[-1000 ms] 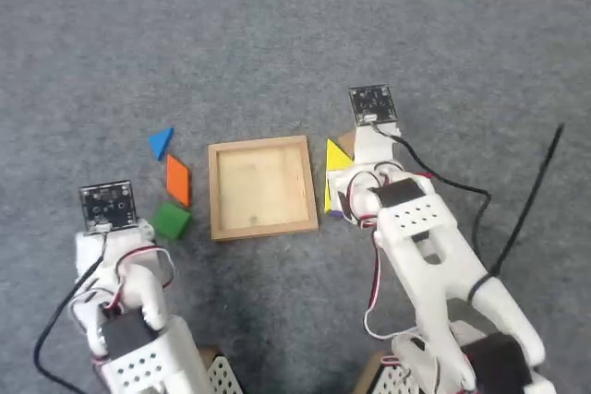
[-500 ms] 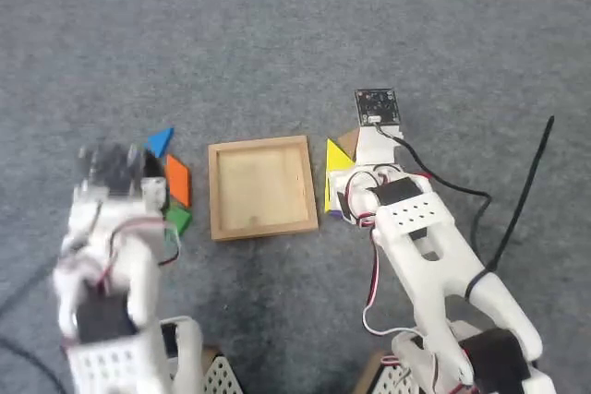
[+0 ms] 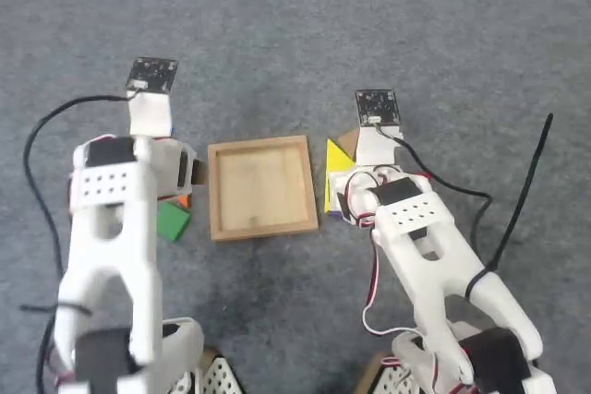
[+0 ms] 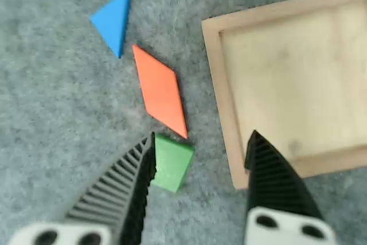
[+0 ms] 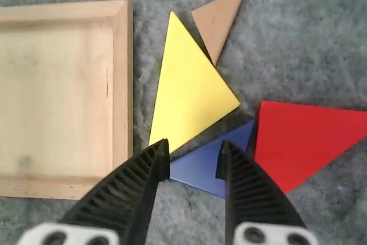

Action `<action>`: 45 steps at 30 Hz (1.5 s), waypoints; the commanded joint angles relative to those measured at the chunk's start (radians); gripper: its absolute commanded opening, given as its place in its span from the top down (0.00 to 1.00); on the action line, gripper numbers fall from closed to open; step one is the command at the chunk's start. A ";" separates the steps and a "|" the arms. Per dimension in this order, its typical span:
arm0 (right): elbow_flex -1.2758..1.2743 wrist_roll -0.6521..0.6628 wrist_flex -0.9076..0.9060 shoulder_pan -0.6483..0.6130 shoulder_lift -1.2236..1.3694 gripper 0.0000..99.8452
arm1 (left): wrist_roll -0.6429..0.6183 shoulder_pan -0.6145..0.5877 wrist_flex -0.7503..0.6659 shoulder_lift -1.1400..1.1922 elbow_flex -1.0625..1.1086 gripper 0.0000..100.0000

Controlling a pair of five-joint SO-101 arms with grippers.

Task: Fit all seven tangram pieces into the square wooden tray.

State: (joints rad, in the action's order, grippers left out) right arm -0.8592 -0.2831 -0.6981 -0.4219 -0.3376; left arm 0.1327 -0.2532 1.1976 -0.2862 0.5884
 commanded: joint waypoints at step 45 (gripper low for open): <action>0.364 -0.058 -0.024 0.001 0.332 0.65 | 0.180 -0.109 -0.508 -0.336 0.602 0.75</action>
State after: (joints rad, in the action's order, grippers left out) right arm -0.5769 -0.3276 -0.6767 -0.4219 -0.0092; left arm 0.2938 -0.3575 0.7050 -0.6605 1.2375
